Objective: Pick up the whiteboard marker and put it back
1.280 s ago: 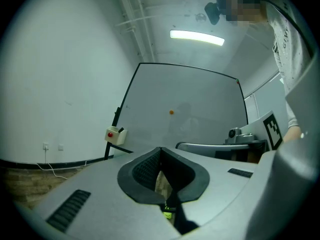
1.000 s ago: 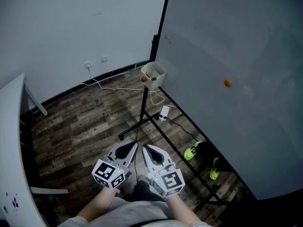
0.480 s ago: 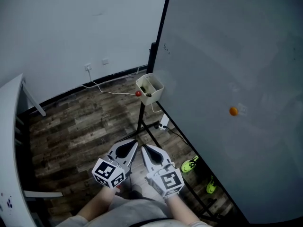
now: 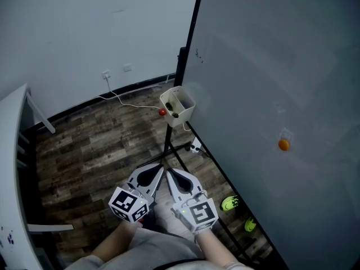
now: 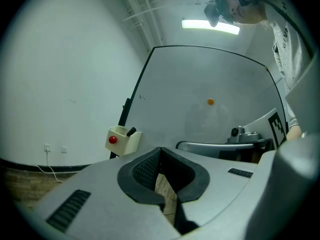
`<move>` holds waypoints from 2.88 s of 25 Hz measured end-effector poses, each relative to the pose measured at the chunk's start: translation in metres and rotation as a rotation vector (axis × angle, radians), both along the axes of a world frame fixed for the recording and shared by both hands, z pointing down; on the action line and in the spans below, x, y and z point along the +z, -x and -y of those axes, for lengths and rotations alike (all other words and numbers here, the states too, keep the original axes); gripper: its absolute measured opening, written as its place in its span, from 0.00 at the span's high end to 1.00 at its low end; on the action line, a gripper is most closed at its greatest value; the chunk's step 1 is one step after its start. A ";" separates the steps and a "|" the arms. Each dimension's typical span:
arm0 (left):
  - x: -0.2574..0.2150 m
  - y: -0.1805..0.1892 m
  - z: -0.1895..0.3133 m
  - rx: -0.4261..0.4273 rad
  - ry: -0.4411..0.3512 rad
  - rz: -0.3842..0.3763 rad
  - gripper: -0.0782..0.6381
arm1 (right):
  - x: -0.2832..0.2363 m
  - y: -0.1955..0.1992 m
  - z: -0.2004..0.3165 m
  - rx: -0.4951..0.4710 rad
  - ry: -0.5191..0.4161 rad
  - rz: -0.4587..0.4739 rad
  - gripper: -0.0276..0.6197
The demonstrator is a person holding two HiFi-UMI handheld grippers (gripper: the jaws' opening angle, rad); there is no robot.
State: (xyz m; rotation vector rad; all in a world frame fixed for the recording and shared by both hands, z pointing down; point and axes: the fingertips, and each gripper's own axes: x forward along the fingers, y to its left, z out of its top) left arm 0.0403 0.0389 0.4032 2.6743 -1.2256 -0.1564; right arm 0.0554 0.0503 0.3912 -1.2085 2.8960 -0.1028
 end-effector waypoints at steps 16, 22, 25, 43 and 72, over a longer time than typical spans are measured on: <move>0.002 0.005 0.104 0.069 0.000 0.003 0.87 | 0.004 0.007 0.104 0.056 -0.021 -0.058 0.93; 0.008 0.008 0.149 0.097 0.023 0.012 0.87 | 0.010 0.003 0.149 0.089 -0.030 -0.092 0.92; 0.014 0.008 0.168 0.116 0.027 0.014 0.87 | 0.012 -0.002 0.168 0.125 -0.023 -0.085 0.92; 0.036 0.021 0.216 0.178 0.075 0.012 0.87 | 0.005 0.002 0.222 0.207 -0.038 -0.049 0.79; 0.045 0.035 0.235 0.199 0.105 0.000 0.87 | 0.011 0.005 0.242 0.274 -0.030 -0.071 0.83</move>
